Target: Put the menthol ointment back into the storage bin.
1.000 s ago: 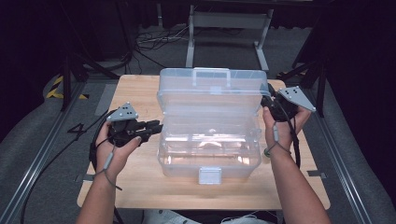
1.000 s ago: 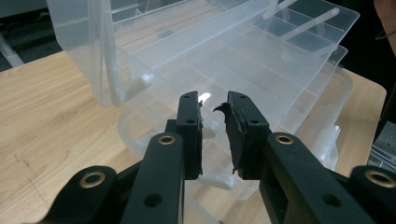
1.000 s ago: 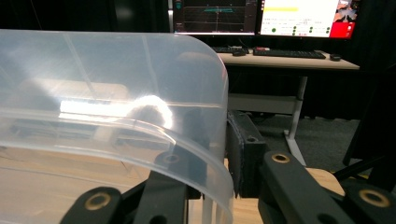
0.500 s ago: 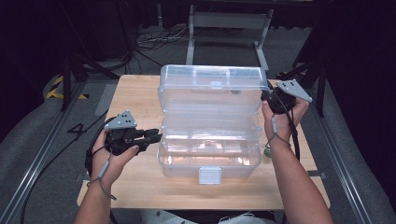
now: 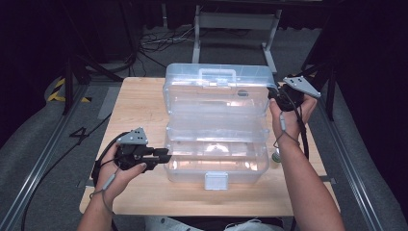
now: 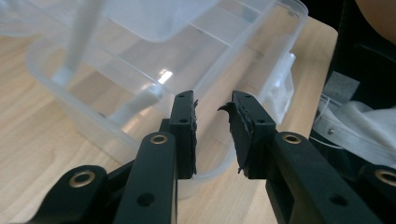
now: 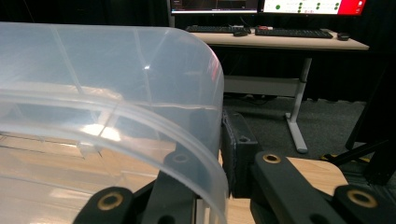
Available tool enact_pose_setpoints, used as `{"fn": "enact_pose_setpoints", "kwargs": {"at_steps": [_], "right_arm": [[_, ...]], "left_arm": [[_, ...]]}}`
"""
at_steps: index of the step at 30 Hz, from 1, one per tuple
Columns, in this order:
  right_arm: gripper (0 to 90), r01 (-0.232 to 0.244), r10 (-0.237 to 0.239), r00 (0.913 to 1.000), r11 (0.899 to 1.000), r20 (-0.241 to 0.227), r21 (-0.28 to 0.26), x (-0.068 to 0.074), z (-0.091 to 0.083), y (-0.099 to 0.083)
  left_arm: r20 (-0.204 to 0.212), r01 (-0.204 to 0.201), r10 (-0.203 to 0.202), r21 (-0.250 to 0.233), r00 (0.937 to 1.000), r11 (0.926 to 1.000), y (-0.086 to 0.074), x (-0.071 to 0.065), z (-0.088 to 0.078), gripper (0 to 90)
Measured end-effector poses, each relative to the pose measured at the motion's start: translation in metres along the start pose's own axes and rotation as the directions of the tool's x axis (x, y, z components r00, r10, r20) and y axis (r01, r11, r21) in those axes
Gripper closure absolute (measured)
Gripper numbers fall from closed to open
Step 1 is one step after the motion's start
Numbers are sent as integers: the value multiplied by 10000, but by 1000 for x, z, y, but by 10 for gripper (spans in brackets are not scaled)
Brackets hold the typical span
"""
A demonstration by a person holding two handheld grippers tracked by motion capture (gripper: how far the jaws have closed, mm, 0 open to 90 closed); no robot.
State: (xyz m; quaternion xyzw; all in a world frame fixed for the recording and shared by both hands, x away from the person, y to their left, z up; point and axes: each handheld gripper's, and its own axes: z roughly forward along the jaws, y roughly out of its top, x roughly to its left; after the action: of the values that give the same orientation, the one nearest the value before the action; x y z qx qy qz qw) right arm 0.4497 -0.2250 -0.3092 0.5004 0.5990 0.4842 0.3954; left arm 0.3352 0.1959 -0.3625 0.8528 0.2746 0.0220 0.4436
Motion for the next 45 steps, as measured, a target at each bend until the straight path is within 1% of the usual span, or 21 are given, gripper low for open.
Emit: {"fn": "enact_pose_setpoints", "kwargs": {"at_steps": [2, 5, 10, 13, 18, 24, 30, 31, 34, 35, 37, 40, 45], "right_arm": [[831, -31, 31, 10000, 10000, -43, -2, -1, 1, 0], [830, -58, 58, 10000, 10000, -41, 37, -1, 2, 1], [825, -120, 120, 9998, 9999, -146, 44, -1, 3, 1], [824, -113, 114, 9998, 9999, -155, 49, -2, 3, 1], [823, -136, 137, 9997, 9999, -186, 45, -2, 4, 2], [824, -118, 117, 9998, 9999, -138, -59, -3, 8, 1], [823, -133, 130, 9997, 9998, -208, -134, -4, 12, 1], [822, -120, 115, 9997, 9998, -237, -177, -5, 14, 1], [822, -102, 98, 9997, 9998, -242, -159, -6, 16, 1], [822, -114, 110, 9996, 9998, -253, -146, -6, 17, 1], [822, -117, 114, 9996, 9999, -239, -125, -6, 19, 2], [821, -133, 130, 9996, 9999, -257, -105, -7, 21, 2], [821, -118, 119, 9996, 9999, -263, 13, -8, 24, 4]], "left_arm": [[162, 20, -21, 73, 9999, 10000, -3, 1, 4, 707], [399, -13, 0, 346, 9992, 9994, -8, 1, 12, 705], [819, -337, 288, 591, 9962, 9977, -13, 1, 23, 694], [990, -439, 357, 821, 9944, 9957, -16, 1, 30, 676], [1242, -598, 502, 745, 9910, 9954, -18, 2, 36, 662], [1213, -813, 724, 702, 9900, 9942, -18, 1, 43, 666], [1196, -910, 823, 690, 9894, 9935, -20, 1, 46, 659], [1247, -1085, 983, 781, 9873, 9910, -20, 0, 49, 661], [1223, -1205, 1097, 843, 9864, 9891, -20, -1, 50, 672], [1209, -1357, 1247, 868, 9848, 9869, -19, -2, 51, 680], [1217, -1428, 1319, 861, 9838, 9860, -20, -2, 52, 700], [1280, -1584, 1470, 846, 9808, 9837, -20, -2, 53, 711], [1277, -1769, 1662, 779, 9778, 9811, -20, -4, 55, 730]]}}
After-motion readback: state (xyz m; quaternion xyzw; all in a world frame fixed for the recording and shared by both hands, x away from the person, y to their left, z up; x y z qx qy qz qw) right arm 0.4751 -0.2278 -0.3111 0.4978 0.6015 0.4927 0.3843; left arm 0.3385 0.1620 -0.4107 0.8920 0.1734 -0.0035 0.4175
